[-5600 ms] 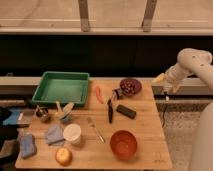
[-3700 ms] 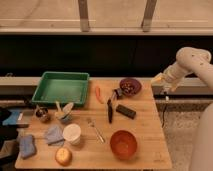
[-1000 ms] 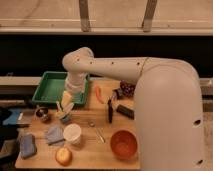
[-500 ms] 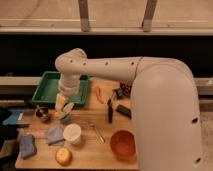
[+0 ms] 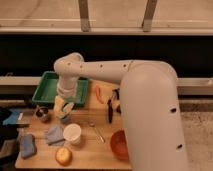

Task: Place banana in paper cup

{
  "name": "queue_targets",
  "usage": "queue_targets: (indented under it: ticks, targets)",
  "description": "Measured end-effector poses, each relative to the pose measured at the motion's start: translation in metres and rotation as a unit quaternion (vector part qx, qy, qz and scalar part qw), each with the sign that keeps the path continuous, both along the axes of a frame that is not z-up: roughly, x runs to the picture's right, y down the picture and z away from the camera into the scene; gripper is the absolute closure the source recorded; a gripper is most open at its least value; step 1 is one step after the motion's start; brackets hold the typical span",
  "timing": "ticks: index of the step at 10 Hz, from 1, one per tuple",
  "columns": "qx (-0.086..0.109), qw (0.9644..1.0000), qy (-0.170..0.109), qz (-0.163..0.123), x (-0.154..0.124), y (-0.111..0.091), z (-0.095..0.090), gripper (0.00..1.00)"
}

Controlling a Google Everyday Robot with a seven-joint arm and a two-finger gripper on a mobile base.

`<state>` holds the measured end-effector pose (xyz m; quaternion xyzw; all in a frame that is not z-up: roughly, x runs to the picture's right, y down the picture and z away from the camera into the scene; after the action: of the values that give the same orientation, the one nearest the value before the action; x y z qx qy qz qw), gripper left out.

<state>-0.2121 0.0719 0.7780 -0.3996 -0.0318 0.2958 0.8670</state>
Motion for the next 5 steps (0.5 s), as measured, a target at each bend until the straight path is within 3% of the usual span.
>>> queue_targets:
  ticks: [2, 5]
  targets:
    - [-0.009, 0.9999, -0.003, 0.003, -0.001, 0.006, 0.007, 0.20]
    - [-0.014, 0.9998, -0.002, 0.011, 0.001, 0.017, 0.002, 0.20]
